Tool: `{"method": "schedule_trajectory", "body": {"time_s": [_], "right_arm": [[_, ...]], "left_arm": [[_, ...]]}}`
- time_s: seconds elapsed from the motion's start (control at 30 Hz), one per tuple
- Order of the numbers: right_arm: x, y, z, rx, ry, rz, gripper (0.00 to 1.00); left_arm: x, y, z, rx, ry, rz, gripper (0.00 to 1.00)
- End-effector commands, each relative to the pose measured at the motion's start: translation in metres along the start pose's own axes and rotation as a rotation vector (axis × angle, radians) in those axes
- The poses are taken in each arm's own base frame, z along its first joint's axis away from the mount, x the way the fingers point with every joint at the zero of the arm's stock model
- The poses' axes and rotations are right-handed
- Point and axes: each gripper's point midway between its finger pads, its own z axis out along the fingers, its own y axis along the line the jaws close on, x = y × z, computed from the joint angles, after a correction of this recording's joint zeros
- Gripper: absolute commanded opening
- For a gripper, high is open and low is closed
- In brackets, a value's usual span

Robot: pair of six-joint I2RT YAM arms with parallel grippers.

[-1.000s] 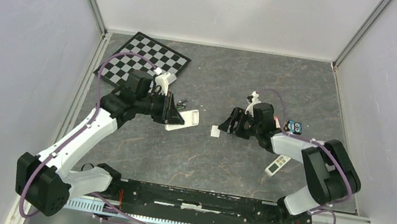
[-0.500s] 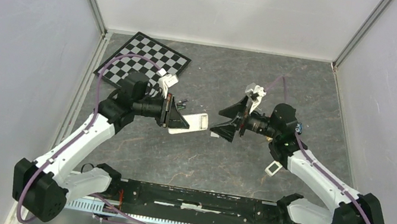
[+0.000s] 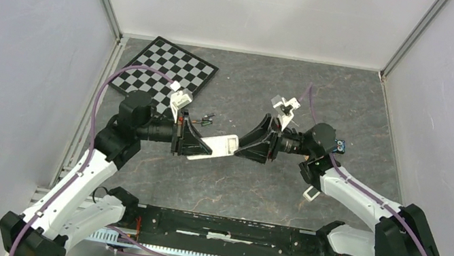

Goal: Load the batteries into the remote control

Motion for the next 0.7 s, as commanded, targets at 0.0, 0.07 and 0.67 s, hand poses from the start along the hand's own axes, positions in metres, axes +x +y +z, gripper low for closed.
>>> {"method": "schedule_trajectory", "body": {"time_s": [0.0, 0.07, 0.67], "right_arm": [[-0.024, 0.058, -0.007, -0.202, -0.071, -0.063, 0.42], [-0.028, 0.062, -0.006, -0.217, -0.079, -0.055, 0.34], [-0.05, 0.037, 0.012, -0.144, -0.164, 0.038, 0.02]], "left_arm": [[-0.006, -0.016, 0.0, 0.097, -0.013, 0.087, 0.04], [-0.007, -0.02, 0.0, 0.115, -0.007, 0.076, 0.05], [-0.031, -0.053, -0.007, 0.217, -0.052, 0.097, 0.2]]}}
